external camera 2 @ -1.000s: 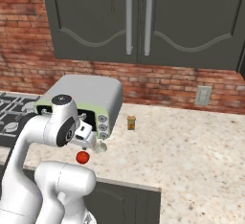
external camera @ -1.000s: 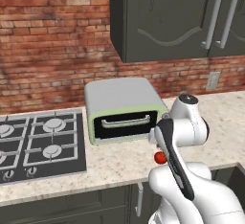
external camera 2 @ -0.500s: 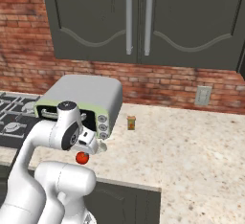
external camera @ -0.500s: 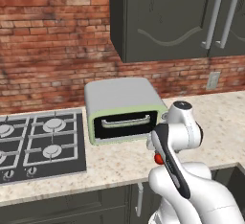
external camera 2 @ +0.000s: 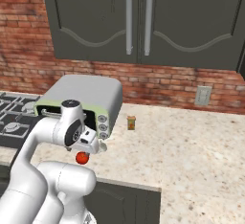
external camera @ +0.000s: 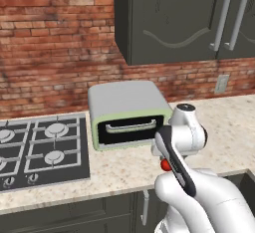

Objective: Place the tomato and garlic inside the fridge drawer. Close the drawer after placing the vegetables.

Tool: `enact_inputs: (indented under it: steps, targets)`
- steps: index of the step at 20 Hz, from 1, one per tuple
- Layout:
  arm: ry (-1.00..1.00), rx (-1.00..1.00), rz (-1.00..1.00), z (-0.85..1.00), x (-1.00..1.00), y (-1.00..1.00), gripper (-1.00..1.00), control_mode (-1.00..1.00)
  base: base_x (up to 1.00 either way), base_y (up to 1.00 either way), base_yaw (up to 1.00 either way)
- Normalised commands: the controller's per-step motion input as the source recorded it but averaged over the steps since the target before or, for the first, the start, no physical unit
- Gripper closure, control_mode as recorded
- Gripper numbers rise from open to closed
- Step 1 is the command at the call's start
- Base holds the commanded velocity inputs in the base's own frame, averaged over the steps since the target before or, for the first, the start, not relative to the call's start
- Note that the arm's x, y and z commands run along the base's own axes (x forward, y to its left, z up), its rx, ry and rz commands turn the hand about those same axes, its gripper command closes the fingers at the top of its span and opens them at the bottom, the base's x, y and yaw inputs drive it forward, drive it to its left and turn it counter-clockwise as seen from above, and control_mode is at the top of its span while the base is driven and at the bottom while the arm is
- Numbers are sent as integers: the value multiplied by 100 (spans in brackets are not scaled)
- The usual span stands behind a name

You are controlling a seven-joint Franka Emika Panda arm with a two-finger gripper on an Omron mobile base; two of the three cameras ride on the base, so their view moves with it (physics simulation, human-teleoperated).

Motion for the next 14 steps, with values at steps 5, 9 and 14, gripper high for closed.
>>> enact_inputs:
  steps: [5, 9, 14]
  targets:
    - [-2, -1, 0, -74, 0, 10, -100, -100, 0, 0, 0]
    - [-8, -5, 0, -84, 0, 26, -100, -100, 0, 0, 0]
    - [-5, -1, 0, -67, -28, 3, -100, -100, 0, 0, 0]
